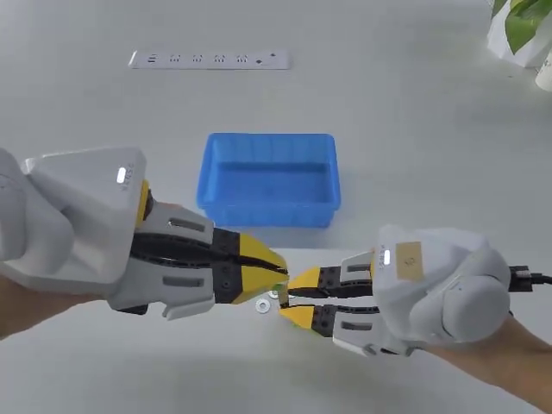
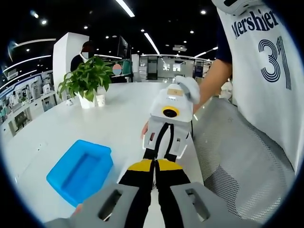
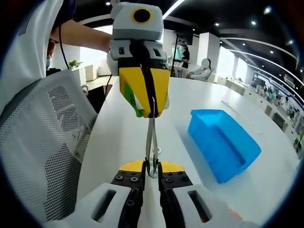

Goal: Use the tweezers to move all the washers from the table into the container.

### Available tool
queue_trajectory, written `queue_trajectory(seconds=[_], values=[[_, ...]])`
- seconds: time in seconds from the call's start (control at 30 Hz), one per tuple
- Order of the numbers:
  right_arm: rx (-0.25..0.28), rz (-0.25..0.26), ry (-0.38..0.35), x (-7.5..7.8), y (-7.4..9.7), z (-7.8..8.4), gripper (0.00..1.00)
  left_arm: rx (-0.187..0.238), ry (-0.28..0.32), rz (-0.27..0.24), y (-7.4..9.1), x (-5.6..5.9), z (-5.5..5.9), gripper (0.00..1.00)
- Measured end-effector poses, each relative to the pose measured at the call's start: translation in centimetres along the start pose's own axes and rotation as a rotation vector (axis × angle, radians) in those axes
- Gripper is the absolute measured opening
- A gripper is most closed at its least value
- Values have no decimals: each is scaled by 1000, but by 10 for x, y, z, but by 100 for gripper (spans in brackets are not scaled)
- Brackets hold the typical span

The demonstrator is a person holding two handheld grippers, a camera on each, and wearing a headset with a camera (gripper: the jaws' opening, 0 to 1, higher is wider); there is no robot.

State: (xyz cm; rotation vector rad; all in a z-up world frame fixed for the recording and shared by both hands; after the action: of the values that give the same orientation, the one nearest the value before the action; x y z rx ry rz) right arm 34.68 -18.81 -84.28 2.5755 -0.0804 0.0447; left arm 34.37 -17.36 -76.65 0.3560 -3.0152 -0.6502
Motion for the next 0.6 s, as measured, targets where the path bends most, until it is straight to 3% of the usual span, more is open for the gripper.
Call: queue_trajectory(seconds=[0.6], values=[[-9,-1,6,1,-1,1,11,2,36,2,0,-2,1,5]])
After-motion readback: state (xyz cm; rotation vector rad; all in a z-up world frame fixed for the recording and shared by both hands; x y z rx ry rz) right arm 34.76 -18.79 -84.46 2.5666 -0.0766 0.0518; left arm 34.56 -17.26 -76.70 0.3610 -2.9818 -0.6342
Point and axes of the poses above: the centre of the closed fingertips' face, and the gripper's own axes: y roughly backward along the fingers, x roughly to its right, z roughly out of its underside, the point moved 2 cm from there along y, roughly backward along the fingers, and after that the axes turned 3 degrees about -z, right-handed, at the moved point
